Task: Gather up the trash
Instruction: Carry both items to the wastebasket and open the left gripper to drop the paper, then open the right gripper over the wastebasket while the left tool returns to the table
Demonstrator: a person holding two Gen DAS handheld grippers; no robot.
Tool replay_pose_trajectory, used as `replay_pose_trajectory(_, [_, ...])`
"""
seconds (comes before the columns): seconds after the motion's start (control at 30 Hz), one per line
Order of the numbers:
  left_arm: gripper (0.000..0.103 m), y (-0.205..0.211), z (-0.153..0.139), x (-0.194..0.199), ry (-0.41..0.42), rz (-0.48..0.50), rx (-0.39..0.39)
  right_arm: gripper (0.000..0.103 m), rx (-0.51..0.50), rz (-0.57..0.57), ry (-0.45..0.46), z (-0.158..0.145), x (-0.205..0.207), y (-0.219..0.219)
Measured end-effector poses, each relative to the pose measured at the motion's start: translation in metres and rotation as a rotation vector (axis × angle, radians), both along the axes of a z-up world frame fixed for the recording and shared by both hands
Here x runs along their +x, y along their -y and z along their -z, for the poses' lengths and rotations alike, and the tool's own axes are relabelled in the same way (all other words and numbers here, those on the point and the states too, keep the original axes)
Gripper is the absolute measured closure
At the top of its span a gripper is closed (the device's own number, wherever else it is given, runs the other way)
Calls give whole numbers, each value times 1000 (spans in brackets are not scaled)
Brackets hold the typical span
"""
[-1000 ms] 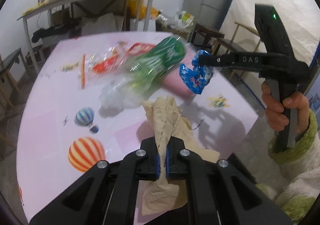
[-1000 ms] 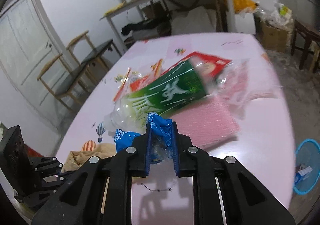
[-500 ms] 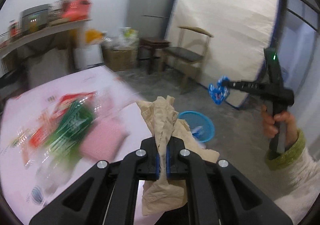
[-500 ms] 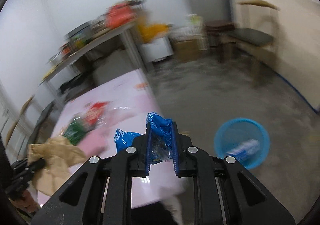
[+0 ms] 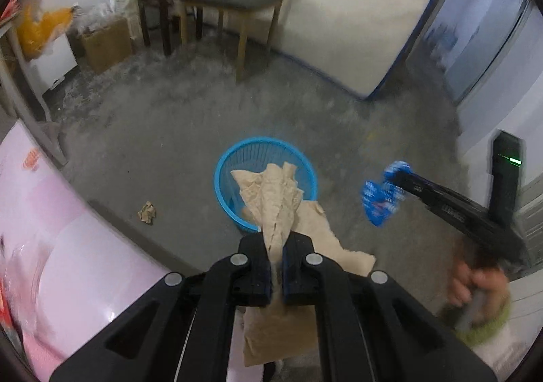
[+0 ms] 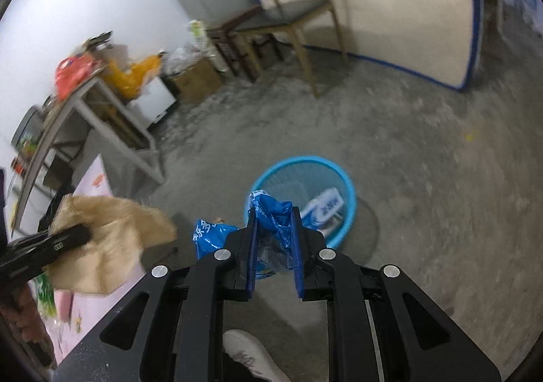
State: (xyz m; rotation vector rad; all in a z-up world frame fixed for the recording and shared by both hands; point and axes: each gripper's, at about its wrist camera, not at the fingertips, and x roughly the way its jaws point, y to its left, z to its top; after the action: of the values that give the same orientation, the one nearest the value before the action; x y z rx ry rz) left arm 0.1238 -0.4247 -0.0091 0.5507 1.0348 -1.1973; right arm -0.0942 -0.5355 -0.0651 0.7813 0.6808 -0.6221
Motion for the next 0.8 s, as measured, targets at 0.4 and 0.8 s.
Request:
replay_pose_trajectory(0.4, [45, 147, 114, 23, -24, -72, 147, 87, 82, 93, -37, 34, -28, 44])
replay_pose_trajectory(0.8, [36, 90, 34, 40, 7, -59, 18, 87, 91, -9, -98, 73, 50, 59])
